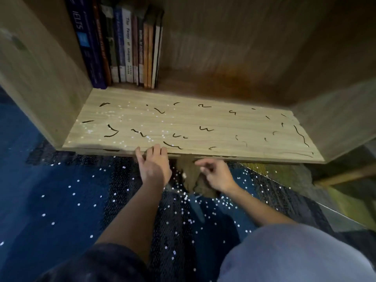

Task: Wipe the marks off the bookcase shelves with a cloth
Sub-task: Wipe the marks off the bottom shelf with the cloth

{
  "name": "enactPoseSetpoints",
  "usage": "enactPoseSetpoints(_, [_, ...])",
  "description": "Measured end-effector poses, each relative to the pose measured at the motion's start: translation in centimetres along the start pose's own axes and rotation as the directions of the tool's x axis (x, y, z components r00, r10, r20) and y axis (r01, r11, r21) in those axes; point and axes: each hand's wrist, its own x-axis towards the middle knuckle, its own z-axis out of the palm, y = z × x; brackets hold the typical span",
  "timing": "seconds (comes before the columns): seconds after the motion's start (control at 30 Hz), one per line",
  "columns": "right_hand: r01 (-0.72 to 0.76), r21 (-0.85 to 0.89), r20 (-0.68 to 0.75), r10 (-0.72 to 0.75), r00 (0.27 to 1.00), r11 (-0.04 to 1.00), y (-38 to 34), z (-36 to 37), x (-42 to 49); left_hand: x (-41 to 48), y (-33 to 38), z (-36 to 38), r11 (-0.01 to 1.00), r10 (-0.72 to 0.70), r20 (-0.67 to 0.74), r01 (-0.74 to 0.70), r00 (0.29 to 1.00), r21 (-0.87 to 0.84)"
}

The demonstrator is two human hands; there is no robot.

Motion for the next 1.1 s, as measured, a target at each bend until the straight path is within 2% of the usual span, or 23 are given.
enactPoseSetpoints(0.07, [-0.217,0.353,-0.02,0.239,0.971,0.91,0.0,-0.6,0.3,-0.1,0.2,-0.2,1.0,0.009,0.047,-0.009,0.999,-0.005])
enactPoseSetpoints(0.17, [-0.392,0.668,0.118,0.43,0.895,0.633,-1.2,-0.1,-1.4,-0.2,0.0,-0.8,0.999,-0.007,0.1,0.011,0.995,-0.038])
enactPoseSetpoints(0.23, [-0.439,0.775,0.221,0.457,0.862,0.455,-1.8,-0.2,-2.9,0.0,0.0,-0.7,0.998,-0.018,0.075,0.022,0.997,-0.053])
enactPoseSetpoints(0.3, [-0.483,0.81,0.325,0.432,0.841,0.331,-1.8,-1.8,-3.6,0.4,0.0,-0.4,0.999,-0.015,0.049,0.017,0.999,-0.034])
enactPoseSetpoints(0.33, [-0.465,0.836,0.343,0.385,0.857,0.291,-2.2,-2.6,-3.7,0.4,-0.1,-0.4,1.0,-0.009,0.052,0.009,0.999,-0.018])
enactPoseSetpoints(0.37, [-0.425,0.849,0.317,0.341,0.885,0.314,-2.2,-3.3,-3.4,0.3,-0.3,-0.3,1.0,-0.01,0.051,0.011,0.999,-0.018])
enactPoseSetpoints(0.4, [-0.366,0.845,0.254,0.309,0.916,0.39,-2.2,-4.0,-2.7,0.4,-0.3,-0.2,0.999,-0.015,0.04,0.017,0.999,-0.029])
enactPoseSetpoints(0.43, [-0.28,0.8,0.145,0.281,0.949,0.531,-1.7,-4.5,-1.7,0.6,-0.3,-0.2,0.999,-0.022,0.026,0.023,0.999,-0.041])
enactPoseSetpoints(0.47, [-0.162,0.686,0.0,0.222,0.975,0.709,-1.6,-4.6,-0.9,0.8,-0.3,-0.2,0.999,-0.024,0.018,0.025,1.0,-0.048])
enactPoseSetpoints(0.5, [-0.019,0.474,-0.159,0.107,0.982,0.88,-1.5,-4.4,-0.5,0.9,-0.4,-0.1,0.998,-0.024,0.016,0.025,1.0,-0.055])
enactPoseSetpoints(0.53, [0.113,0.201,-0.233,-0.064,0.97,0.973,-1.3,-3.8,0.0,0.9,-0.4,0.1,0.997,-0.037,0.014,0.038,0.999,-0.063])
enactPoseSetpoints(0.57, [0.204,-0.047,-0.209,-0.209,0.955,0.978,-0.9,-2.8,0.3,0.9,-0.3,0.2,0.997,-0.039,0.009,0.04,0.999,-0.065])
enactPoseSetpoints(0.6, [0.229,-0.25,-0.109,-0.262,0.959,0.941,-0.7,-1.6,0.3,0.9,-0.4,0.3,0.997,-0.037,0.0,0.037,0.999,-0.063])
enactPoseSetpoints(0.67, [0.175,-0.497,0.053,-0.171,0.984,0.85,0.2,0.9,-0.4,0.8,-0.6,0.4,0.998,-0.03,-0.024,0.028,0.999,-0.059])
enactPoseSetpoints(0.7, [0.16,-0.532,0.047,-0.16,0.986,0.832,0.5,1.6,-0.3,1.0,-0.8,0.3,0.997,-0.03,-0.045,0.027,0.999,-0.071])
enactPoseSetpoints(0.8, [0.201,-0.529,0.015,-0.228,0.974,0.824,-0.7,1.7,0.2,0.9,-1.2,-0.1,0.991,-0.035,-0.069,0.025,0.997,-0.133])
enactPoseSetpoints(0.93, [0.199,-0.521,0.091,-0.177,0.98,0.83,-1.9,0.9,1.3,2.1,-1.4,-0.8,0.994,-0.037,-0.056,0.031,0.998,-0.103])
enactPoseSetpoints(1.0, [0.191,-0.485,0.119,-0.152,0.981,0.854,-2.4,0.1,1.9,3.2,-1.1,-1.6,0.996,-0.056,0.011,0.057,0.998,-0.065])
enactPoseSetpoints(1.1, [0.21,-0.329,0.0,-0.223,0.975,0.921,-3.6,-1.3,3.7,4.8,-1.0,-3.2,0.98,-0.111,0.015,0.112,0.994,-0.162])
